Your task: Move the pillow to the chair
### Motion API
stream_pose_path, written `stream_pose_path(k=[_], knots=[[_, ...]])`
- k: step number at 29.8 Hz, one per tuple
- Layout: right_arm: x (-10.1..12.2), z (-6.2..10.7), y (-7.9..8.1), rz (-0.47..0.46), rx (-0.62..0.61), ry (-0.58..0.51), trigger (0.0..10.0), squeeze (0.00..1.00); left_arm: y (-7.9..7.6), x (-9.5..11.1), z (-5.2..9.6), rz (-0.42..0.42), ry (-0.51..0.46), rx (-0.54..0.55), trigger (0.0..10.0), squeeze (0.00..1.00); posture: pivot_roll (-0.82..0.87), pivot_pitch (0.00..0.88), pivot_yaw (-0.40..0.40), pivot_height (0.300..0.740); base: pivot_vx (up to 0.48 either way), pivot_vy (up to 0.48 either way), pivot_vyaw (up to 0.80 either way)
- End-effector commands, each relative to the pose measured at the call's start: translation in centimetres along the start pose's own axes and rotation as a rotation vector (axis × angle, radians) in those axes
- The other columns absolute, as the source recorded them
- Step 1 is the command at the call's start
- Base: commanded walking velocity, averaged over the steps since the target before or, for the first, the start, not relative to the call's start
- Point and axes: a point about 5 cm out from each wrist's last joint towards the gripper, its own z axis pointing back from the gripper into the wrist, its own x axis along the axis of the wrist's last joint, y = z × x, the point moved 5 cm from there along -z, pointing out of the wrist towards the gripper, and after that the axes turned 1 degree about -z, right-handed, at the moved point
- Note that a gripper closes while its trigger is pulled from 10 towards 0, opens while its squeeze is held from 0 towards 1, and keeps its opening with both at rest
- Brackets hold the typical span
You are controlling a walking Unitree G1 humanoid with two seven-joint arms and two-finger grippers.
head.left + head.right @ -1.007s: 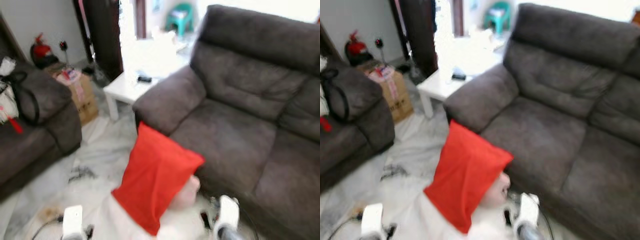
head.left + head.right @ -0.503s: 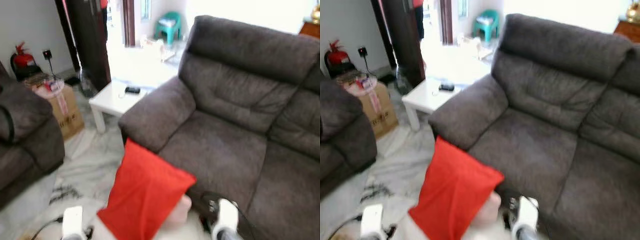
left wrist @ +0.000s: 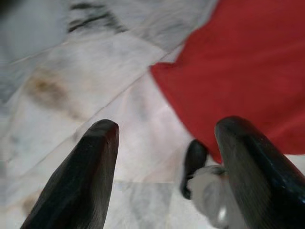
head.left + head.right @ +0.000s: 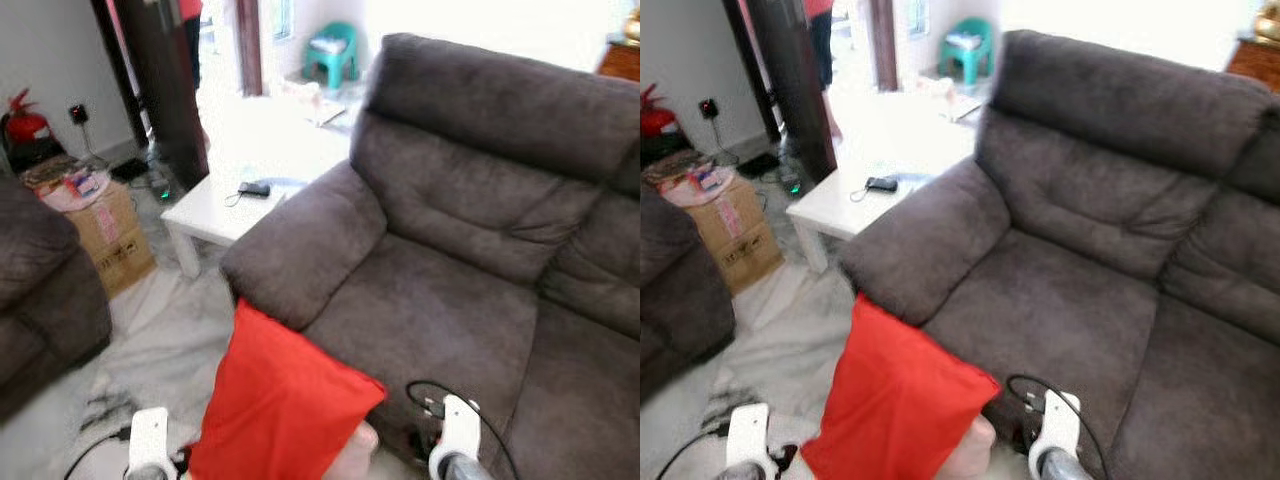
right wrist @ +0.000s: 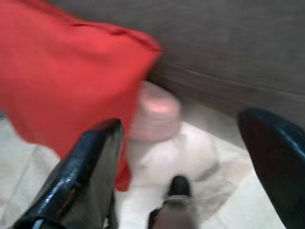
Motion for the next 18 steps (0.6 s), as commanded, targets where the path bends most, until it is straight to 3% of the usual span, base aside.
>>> stream_pose_path(k=[1,11,17,18], knots=[[0.1,0.1,-0.9,0.003,-0.022,0.001,10.0,0.00,-0.2,-0.6,0.1,-0.007,0.023,0.001,10.0,0.00,0.00,0.000,-0.039,0.740,0.000,0.000,0.56],[0.9,0.0,-0.7,-0.017,-0.016,-0.037,10.0,0.00,-0.2,1.2,0.1,-0.030,-0.083,0.008,10.0,0.00,0.00,0.000,-0.037,0.740,0.000,0.000,0.00],[3.0,0.1,-0.3,-0.035,-0.012,-0.163,10.0,0.00,-0.2,4.0,0.4,-0.075,-0.245,0.023,10.0,0.00,0.00,0.000,-0.022,0.740,0.000,0.000,0.00],[3.6,0.1,-0.2,-0.035,-0.012,-0.198,10.0,0.00,-0.3,7.4,0.4,-0.095,-0.339,0.040,10.0,0.00,0.00,0.000,-0.015,0.740,0.000,0.000,0.00]])
